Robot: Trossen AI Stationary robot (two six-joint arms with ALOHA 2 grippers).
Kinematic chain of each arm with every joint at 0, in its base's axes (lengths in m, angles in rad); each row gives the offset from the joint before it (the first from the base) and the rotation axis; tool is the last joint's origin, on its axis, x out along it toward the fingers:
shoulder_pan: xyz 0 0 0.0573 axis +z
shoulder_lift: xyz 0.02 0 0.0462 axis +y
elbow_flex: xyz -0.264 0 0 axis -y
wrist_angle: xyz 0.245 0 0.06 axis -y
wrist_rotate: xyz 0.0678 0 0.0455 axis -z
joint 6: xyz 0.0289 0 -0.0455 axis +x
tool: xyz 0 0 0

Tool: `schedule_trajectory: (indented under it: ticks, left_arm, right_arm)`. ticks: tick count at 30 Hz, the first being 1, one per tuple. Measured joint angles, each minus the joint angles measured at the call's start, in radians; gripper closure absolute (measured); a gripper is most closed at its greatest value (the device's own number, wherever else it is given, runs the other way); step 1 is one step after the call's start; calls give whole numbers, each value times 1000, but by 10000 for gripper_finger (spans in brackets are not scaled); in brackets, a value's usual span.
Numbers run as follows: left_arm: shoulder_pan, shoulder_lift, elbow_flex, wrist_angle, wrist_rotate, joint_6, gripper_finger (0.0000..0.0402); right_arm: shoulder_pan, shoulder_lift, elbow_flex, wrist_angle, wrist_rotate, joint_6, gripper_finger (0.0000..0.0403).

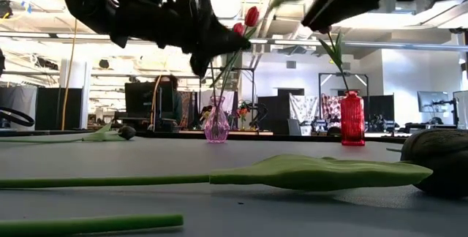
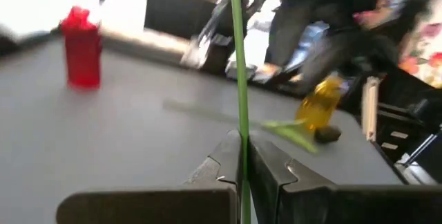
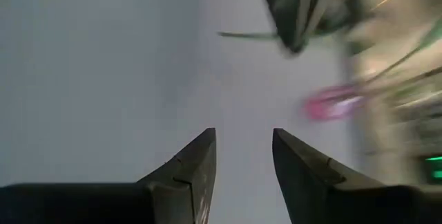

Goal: Sort flowers into vase by color
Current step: Put the top red flower into the red vase

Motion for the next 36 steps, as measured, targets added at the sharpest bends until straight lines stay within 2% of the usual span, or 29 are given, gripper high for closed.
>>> schedule_trajectory:
  ticks: [2,4,8,12,15,22,32,36]
  left_arm:
    - [-19,0,0,64,1,69,401]
    - [-36,0,4,120,4,133,401]
    - [-67,0,34,133,41,242,401]
    - [-90,0,42,131,55,312,401]
    - [-91,0,42,128,53,320,401]
    - [-90,0,41,129,31,335,401]
    - [-89,0,41,121,20,349,401]
    - [-89,0,41,125,10,358,401]
  right_arm:
    - [-46,-39,-57,84,-130,92,241]
    - [-82,-59,-120,235,-211,106,244]
    - [-110,-73,-196,497,-253,15,248]
    - [-112,-74,-201,627,-258,-77,249]
    - [-109,-74,-201,715,-304,-128,251]
    - [-139,-73,-201,791,-378,-136,251]
    - [-189,-2,-201,887,-412,-152,252]
    - [-193,12,-201,889,-412,-153,270]
